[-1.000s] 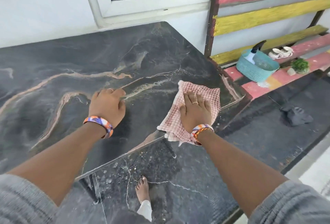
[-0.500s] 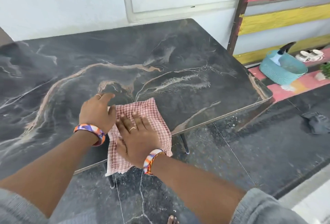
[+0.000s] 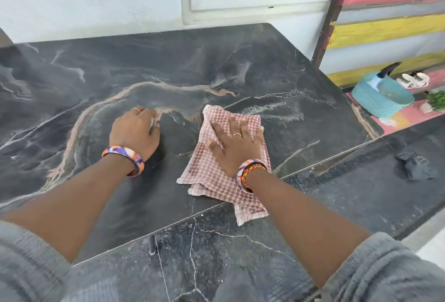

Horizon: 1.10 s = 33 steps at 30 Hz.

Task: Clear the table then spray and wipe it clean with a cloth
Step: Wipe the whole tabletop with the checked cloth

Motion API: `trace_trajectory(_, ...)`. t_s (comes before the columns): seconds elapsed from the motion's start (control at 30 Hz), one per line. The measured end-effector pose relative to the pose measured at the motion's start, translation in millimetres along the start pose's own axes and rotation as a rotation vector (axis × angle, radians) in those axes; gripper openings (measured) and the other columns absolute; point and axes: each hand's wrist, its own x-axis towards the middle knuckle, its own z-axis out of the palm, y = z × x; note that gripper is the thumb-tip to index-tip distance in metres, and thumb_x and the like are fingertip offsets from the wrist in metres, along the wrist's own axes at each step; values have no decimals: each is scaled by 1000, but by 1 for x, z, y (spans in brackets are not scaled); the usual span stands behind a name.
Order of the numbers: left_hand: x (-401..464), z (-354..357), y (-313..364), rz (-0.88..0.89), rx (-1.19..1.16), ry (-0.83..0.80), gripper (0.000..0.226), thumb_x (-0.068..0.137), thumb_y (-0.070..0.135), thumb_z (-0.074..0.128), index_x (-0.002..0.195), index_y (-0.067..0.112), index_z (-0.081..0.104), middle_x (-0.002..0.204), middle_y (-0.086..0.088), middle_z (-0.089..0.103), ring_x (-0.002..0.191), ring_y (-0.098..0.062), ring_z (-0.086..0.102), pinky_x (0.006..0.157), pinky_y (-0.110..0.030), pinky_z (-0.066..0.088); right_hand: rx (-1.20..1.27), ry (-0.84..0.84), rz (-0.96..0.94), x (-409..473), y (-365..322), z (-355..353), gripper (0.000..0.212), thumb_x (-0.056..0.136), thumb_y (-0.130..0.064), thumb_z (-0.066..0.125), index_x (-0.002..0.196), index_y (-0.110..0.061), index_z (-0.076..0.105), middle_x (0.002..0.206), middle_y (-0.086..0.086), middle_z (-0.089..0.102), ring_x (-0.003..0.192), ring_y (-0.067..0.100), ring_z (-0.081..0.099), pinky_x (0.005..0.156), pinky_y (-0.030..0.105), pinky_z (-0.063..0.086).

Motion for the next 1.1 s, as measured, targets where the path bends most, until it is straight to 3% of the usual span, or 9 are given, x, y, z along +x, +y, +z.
trace_trajectory(0.33,86,18,-18,-15,-18,-66,33,85,10,54,117,4,60,124,-20,59,112,-40,53,92,-44,44,-11,37,36,108,4,-17,53,100,-45,19,150,-37,5,161,5,1,148,33,-1,118,51,-3)
trace_trajectory(0.57,184,42,-18,-116,-41,-42,48,90,16,50,135,4,38,144,-16,39,129,-35,39,101,-45,38,-11,56,4,222,3,-35,54,100,-44,19,151,-34,5,161,6,1,148,33,-1,118,50,-3)
trace_trajectory(0.83,274,59,-34,-159,53,-69,49,92,23,47,136,4,36,146,-16,35,133,-34,35,106,-43,33,6,54,-28,351,-16,-56,55,100,-42,20,152,-30,8,161,8,1,148,34,-1,119,51,-1)
trace_trajectory(1.1,298,55,-70,-213,61,-24,46,93,26,45,134,5,39,148,-14,33,135,-31,33,107,-40,32,5,71,22,420,-42,-62,64,100,-39,21,152,-9,-2,160,13,2,147,35,3,119,47,3)
